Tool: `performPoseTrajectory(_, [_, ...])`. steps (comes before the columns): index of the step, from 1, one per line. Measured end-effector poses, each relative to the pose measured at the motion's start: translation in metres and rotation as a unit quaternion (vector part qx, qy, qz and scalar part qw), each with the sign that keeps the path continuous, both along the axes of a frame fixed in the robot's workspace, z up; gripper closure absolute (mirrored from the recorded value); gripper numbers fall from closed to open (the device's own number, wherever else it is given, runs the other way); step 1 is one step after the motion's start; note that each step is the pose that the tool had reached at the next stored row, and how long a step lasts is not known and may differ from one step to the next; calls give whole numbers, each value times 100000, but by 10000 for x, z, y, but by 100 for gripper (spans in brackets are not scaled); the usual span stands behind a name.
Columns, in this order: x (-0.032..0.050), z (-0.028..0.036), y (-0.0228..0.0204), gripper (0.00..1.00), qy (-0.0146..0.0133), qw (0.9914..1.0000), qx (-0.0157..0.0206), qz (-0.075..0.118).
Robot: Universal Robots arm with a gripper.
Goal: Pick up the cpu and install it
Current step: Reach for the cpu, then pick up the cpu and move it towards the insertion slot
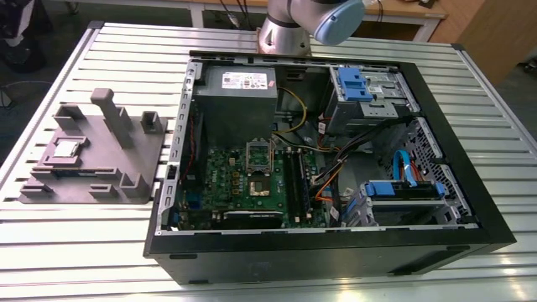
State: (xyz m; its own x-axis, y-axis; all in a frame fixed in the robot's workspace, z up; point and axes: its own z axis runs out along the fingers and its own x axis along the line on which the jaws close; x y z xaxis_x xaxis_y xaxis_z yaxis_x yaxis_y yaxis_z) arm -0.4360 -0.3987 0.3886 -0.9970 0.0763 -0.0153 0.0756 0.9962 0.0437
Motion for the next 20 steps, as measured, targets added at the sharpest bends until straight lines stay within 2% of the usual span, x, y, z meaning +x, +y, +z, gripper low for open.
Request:
performPoseTrajectory(6, [-247, -12, 1, 90, 90, 100000, -4, 5])
performPoseTrajectory(20, [-259, -13, 1, 90, 93, 100000, -2, 4])
